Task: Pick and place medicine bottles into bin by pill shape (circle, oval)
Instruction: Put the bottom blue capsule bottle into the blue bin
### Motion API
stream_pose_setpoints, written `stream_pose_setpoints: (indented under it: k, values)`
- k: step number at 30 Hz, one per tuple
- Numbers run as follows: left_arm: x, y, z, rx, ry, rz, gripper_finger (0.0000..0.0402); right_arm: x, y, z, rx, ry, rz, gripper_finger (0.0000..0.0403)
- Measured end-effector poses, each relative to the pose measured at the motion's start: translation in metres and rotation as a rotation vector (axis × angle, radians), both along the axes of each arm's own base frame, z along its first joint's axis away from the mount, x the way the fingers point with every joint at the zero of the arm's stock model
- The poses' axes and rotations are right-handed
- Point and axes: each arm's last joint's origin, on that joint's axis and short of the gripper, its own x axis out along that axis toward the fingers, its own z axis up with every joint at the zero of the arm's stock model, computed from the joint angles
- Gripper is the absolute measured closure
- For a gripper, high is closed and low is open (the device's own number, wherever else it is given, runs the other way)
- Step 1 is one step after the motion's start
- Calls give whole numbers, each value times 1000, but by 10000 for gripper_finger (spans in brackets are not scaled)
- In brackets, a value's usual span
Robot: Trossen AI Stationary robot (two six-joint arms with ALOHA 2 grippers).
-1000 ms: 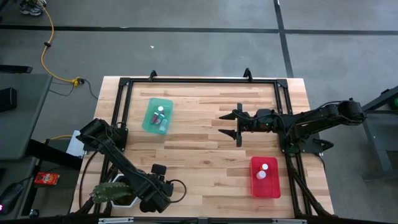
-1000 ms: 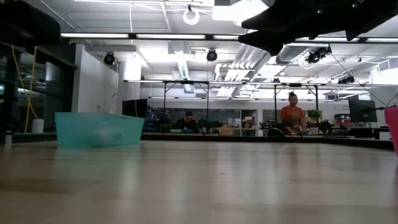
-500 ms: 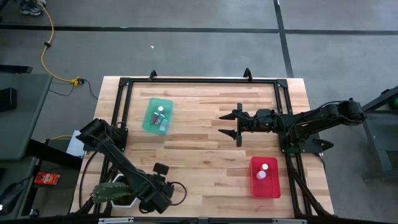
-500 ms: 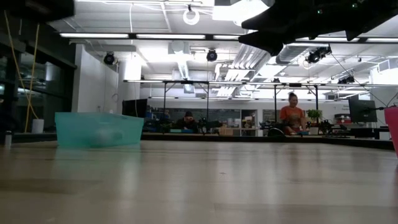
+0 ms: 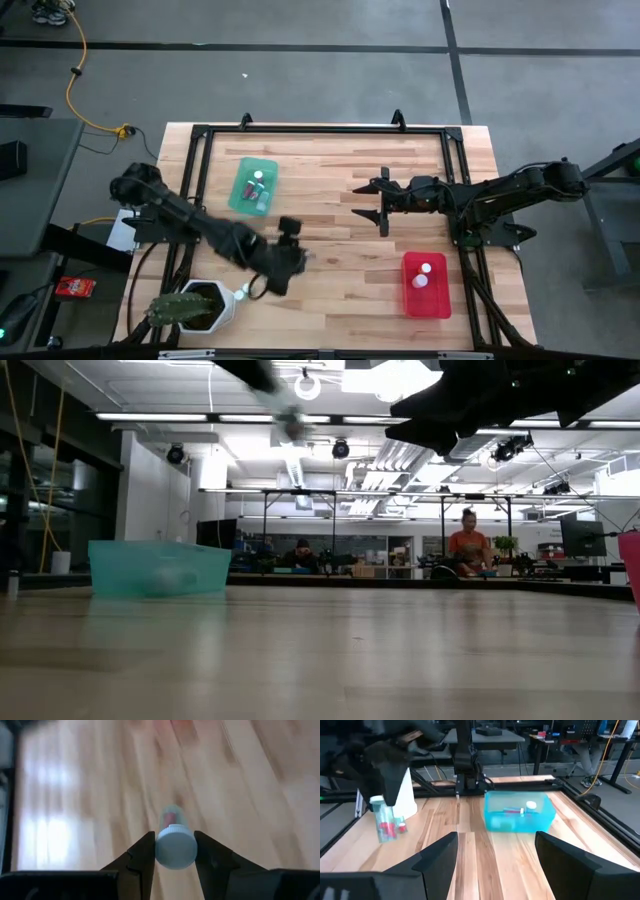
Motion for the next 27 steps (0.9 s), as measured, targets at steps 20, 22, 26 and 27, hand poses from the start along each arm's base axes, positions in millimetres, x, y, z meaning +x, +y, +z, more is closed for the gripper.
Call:
stream_pose_setpoints:
  k: [20, 22, 26, 27]
  values:
    - [-31, 142, -60, -303, -842, 132, 296, -1, 0, -5, -3, 51, 1, 143]
    - [-41, 141, -62, -325, -905, 121, 295, -1, 0, -3, -4, 38, 1, 143]
    - [-46, 136, -69, -361, -926, 84, 292, 0, 0, -1, -8, 8, 1, 143]
    - [-47, 136, -70, -360, -922, 83, 292, 0, 0, 0, -14, 1, 2, 143]
